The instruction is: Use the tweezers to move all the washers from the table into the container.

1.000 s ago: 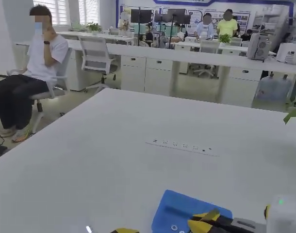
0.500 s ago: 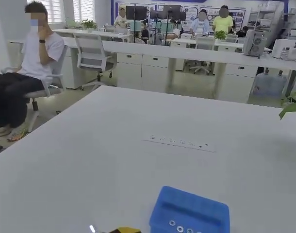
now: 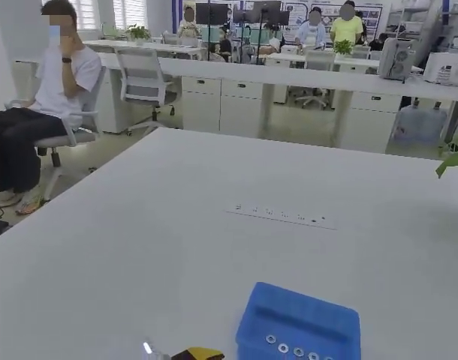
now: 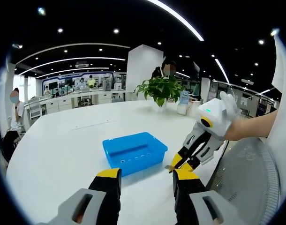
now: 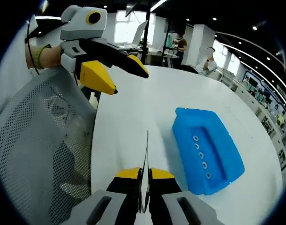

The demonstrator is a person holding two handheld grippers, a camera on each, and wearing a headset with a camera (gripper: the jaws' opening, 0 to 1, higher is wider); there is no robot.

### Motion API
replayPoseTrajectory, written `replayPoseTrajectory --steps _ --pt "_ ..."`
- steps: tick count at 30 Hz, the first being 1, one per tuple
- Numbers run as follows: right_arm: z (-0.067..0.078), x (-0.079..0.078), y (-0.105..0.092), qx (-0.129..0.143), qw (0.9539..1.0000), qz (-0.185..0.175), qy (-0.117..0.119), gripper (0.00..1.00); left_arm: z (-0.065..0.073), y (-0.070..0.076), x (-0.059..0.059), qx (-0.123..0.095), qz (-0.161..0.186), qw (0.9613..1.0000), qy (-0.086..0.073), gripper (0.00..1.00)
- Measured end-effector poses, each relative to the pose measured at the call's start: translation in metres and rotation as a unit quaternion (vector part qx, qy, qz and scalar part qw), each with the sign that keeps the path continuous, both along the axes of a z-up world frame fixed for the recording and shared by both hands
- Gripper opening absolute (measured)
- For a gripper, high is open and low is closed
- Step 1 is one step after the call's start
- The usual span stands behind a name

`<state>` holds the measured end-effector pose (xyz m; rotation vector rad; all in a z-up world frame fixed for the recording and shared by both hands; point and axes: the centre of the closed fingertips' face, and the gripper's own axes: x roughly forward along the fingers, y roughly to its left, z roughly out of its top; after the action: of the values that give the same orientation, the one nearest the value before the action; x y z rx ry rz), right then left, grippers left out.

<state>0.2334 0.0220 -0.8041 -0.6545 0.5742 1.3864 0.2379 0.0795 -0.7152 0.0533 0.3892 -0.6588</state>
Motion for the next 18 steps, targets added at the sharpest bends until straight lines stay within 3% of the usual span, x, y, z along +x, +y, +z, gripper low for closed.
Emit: replayPoseTrajectory --steps 3,6,8,10,18 --pt "-0.010 -0.007 0.014 -0.018 0.9984 0.052 -0.008 0.02 -0.001 0.002 0.001 -0.001 0.003 1.0000 0.001 0.42" --pt "-0.012 -0.018 0.033 0.002 0.9957 0.092 0.006 0.02 0.000 0.002 0.001 -0.002 0.007 1.0000 0.001 0.42" --pt "-0.017 -0.018 0.037 -0.001 0.9946 0.103 0.012 0.02 0.000 0.003 0.001 -0.002 0.010 1.0000 0.001 0.42" --pt "-0.022 -0.016 0.039 -0.012 0.9937 0.111 0.002 0.02 0.000 0.004 0.001 -0.003 0.011 0.9999 0.002 0.42" --pt "-0.024 -0.011 0.038 -0.003 0.9928 0.119 0.013 0.02 -0.001 0.004 0.001 -0.004 0.011 0.9999 0.005 0.42"
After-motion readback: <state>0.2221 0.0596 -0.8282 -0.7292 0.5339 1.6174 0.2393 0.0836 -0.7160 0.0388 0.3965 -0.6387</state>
